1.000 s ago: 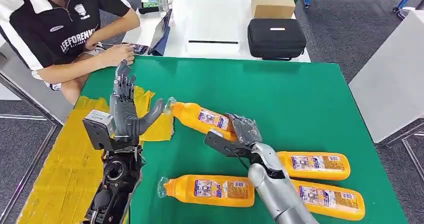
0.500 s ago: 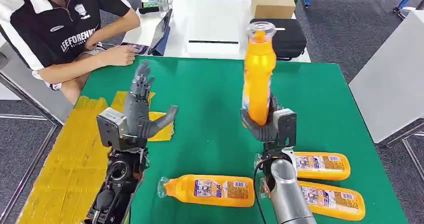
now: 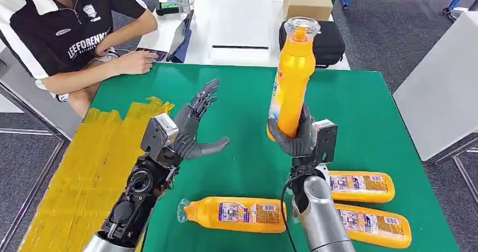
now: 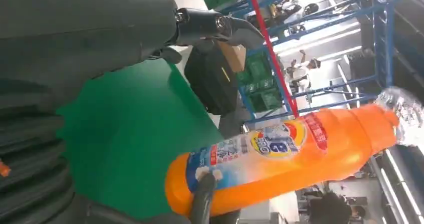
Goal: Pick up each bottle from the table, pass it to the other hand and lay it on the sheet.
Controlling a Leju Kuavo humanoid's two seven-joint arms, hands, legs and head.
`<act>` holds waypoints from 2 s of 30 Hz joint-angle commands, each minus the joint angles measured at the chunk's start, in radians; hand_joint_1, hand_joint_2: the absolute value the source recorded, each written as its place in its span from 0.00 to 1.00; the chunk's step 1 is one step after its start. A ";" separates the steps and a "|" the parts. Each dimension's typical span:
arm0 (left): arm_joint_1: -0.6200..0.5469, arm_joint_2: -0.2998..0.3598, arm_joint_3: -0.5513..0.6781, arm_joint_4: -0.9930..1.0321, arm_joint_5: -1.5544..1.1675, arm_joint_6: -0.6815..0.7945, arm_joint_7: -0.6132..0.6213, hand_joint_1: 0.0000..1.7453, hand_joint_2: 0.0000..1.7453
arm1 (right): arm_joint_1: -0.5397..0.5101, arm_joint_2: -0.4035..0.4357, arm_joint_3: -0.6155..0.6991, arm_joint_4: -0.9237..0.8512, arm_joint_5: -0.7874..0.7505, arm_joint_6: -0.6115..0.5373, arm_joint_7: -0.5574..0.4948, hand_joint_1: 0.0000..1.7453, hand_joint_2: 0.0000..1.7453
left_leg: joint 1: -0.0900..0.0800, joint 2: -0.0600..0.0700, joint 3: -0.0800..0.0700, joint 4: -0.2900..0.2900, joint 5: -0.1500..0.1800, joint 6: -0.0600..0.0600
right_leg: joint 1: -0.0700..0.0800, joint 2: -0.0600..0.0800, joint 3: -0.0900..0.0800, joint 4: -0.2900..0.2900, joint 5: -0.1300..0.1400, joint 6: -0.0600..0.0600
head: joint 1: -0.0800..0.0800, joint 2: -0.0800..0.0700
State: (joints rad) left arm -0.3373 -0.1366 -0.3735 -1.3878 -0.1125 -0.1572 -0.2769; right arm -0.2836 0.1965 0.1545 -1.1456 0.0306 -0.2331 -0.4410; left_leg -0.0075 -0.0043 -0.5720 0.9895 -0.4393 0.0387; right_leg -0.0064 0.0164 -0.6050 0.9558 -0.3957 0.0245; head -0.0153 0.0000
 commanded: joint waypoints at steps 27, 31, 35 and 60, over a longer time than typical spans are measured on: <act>-0.084 -0.001 0.024 0.175 0.124 -0.054 0.011 0.00 1.00 | -0.038 -0.030 0.399 0.093 0.526 -0.248 -0.061 1.00 1.00 | 0.001 -0.001 0.002 0.000 -0.001 -0.002 | 0.002 -0.001 0.002 0.000 -0.001 -0.001 | 0.000 0.000; -0.084 -0.001 0.024 0.175 0.124 -0.054 0.011 0.00 1.00 | -0.038 -0.030 0.399 0.093 0.526 -0.248 -0.061 1.00 1.00 | 0.001 -0.001 0.003 0.000 -0.002 -0.003 | 0.002 -0.002 0.003 0.000 -0.002 -0.001 | 0.000 0.000; -0.079 -0.004 0.041 0.174 0.181 -0.072 0.004 0.00 1.00 | -0.045 -0.029 0.408 0.114 0.521 -0.253 -0.060 1.00 1.00 | 0.001 -0.001 0.004 0.000 -0.002 -0.003 | 0.002 -0.002 0.004 0.000 -0.002 -0.001 | 0.000 0.000; -0.039 -0.009 0.094 0.136 0.417 -0.059 -0.055 1.00 1.00 | -0.030 -0.033 0.383 0.153 0.504 -0.266 -0.047 0.03 1.00 | 0.001 -0.002 0.003 0.000 -0.002 -0.002 | 0.002 -0.003 0.004 -0.001 -0.002 0.000 | 0.000 0.000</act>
State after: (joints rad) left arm -0.3319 -0.1381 -0.3361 -1.2749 0.2747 -0.2346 -0.3204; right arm -0.3047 0.1869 0.5268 -1.0643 0.5333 -0.4967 -0.4936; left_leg -0.0074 -0.0046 -0.5736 0.9896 -0.4393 0.0387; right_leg -0.0052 0.0163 -0.6068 0.9557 -0.3958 0.0244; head -0.0153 0.0000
